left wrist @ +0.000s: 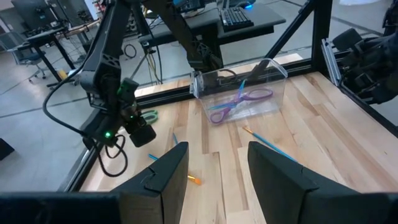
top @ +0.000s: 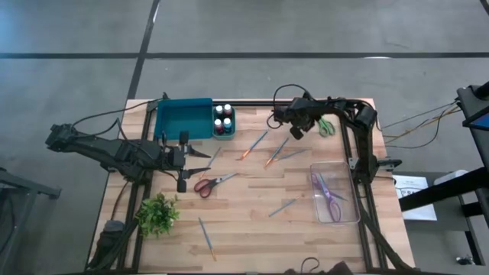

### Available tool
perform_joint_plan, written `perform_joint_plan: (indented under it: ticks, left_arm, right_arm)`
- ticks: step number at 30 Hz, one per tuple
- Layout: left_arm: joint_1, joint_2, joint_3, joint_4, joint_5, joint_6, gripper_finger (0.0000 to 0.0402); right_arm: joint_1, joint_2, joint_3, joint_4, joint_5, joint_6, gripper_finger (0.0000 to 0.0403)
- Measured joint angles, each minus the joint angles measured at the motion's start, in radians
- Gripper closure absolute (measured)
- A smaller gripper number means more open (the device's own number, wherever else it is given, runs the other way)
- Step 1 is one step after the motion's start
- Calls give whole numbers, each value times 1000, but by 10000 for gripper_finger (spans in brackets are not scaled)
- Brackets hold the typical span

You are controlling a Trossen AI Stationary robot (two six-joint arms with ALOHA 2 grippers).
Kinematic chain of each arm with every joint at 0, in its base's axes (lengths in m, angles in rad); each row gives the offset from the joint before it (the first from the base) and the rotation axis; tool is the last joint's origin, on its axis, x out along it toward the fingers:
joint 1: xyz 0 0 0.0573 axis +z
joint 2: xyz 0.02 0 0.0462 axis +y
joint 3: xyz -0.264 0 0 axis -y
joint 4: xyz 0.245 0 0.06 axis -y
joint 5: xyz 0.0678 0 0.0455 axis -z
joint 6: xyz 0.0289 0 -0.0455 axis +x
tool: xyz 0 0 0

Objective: Pick & Place Paint Supplies
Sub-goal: Put the green scissors into the transparent bin

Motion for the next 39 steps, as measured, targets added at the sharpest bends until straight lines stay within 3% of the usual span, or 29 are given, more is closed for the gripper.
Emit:
perform_joint_plan:
  ticks: [25, 39]
  left_arm:
    - [0, 0, 0, -8, 0, 3, 229]
    - [0, 0, 0, -8, 0, 3, 228]
  right_arm:
    - [-144, 44, 77, 55, -103, -160, 280]
    - [-165, 28, 77, 121, -184, -241, 280]
